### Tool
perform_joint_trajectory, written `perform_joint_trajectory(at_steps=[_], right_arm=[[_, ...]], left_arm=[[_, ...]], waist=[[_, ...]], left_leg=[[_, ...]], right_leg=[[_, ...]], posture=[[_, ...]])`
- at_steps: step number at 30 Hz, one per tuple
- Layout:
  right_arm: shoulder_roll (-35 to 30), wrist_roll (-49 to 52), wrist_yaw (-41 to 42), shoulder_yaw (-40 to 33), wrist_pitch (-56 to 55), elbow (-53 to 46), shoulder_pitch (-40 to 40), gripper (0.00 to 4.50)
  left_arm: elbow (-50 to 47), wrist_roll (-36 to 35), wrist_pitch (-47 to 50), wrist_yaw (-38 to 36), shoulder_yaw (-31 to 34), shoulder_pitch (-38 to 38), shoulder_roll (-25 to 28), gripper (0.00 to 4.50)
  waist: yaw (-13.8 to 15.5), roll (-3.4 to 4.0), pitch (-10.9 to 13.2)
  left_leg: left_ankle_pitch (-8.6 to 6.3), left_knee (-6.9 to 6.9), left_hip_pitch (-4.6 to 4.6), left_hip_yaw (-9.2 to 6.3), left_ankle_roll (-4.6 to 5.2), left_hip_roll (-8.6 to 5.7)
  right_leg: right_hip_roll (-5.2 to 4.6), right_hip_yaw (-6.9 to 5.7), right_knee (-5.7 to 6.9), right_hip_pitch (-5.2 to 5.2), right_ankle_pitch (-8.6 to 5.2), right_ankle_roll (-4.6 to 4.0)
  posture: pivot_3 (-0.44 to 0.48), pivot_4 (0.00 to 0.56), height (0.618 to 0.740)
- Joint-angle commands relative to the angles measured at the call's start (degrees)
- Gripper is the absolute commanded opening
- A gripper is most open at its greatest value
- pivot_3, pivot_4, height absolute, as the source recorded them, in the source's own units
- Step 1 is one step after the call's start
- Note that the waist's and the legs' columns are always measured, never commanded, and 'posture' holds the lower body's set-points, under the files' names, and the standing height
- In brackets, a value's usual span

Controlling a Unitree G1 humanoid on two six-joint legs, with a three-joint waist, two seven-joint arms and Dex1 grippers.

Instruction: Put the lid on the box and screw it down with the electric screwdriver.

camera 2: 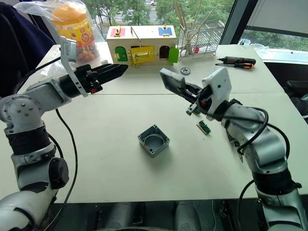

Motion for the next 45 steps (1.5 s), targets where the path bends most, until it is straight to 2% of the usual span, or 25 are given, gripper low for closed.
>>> perform_joint_trajectory(at_steps=[1, 5, 7, 9, 20, 26, 44, 45], right_arm=[[-2.42, -15.9, -1.98, 2.94, -13.79, -4.22, 4.85, 0.13], [-4.13, -33.09, -5.72, 7.1, -25.65, -3.96, 11.42, 0.13], [-5.15, -45.0, -9.7, 8.69, -30.81, -4.15, 16.46, 0.13], [-4.87, -51.74, -12.11, 9.15, -33.59, -3.79, 19.4, 0.13], [5.21, -67.09, -14.09, 13.92, -35.72, -1.02, 21.78, 0.13], [8.12, -70.58, -14.05, 14.57, -36.01, 0.51, 22.84, 0.13], [8.01, -73.17, -15.17, 15.75, -39.21, 3.57, 25.35, 0.13], [8.02, -72.81, -15.1, 15.69, -39.39, 3.54, 25.44, 0.63]], left_arm=[[-1.1, -0.7, -0.95, -0.8, -2.09, 1.21, 0.62, 2.05], [-1.09, 0.86, -3.37, -2.13, -5.5, 2.76, 0.63, 0.02], [0.26, 1.96, -4.14, -4.07, -8.41, 2.83, 1.39, 0.02], [1.12, 3.16, -5.25, -5.75, -10.87, 2.87, 2.16, 0.02], [0.57, 15.51, -18.05, -17.71, -28.87, 4.88, 6.76, 0.02], [1.62, 17.56, -20.51, -22.03, -31.47, 3.84, 7.04, 0.02], [3.9, 28.53, -30.98, -31.47, -40.77, 5.52, 7.37, 0.02], [4.18, 29.52, -31.99, -31.77, -41.5, 5.8, 7.45, 0.0]], waist=[[0.17, 0.0, 0.0], [0.17, -0.02, 0.0], [0.2, -0.02, 0.0], [0.14, -0.02, 0.0], [0.15, -0.01, 0.0], [0.09, -0.01, 0.0], [0.1, 0.0, -0.01], [0.1, 0.0, -0.02]], left_leg=[[0.0, 0.0, 0.0, 0.0, 0.0, -0.01], [0.0, 0.03, 0.0, 0.0, -0.01, -0.06], [0.02, 0.02, 0.03, -0.01, -0.04, -0.04], [0.04, 0.0, 0.03, 0.0, -0.08, -0.04], [0.09, -0.07, 0.11, 0.07, -0.16, -0.05], [0.09, -0.06, 0.11, 0.06, -0.16, -0.04], [0.09, -0.07, 0.19, 0.07, -0.16, -0.04], [0.09, -0.07, 0.2, 0.07, -0.16, -0.04]], right_leg=[[-0.01, 0.0, 0.0, 0.0, 0.0, 0.0], [-0.02, -0.02, -0.06, 0.09, 0.0, 0.0], [-0.01, -0.01, -0.07, 0.09, -0.01, -0.01], [0.0, -0.03, -0.07, 0.09, -0.03, 0.0], [0.05, -0.04, -0.1, 0.16, -0.05, -0.03], [0.05, -0.05, -0.1, 0.17, -0.05, -0.03], [0.05, -0.05, -0.1, 0.24, -0.07, -0.02], [0.05, -0.05, -0.11, 0.25, -0.07, -0.02]], posture=[[0.0, 0.15, 0.711], [0.0, 0.15, 0.711], [0.0, 0.15, 0.711], [0.0, 0.15, 0.711], [0.0, 0.15, 0.711], [0.0, 0.15, 0.711], [0.0, 0.15, 0.711], [0.0, 0.15, 0.711]])
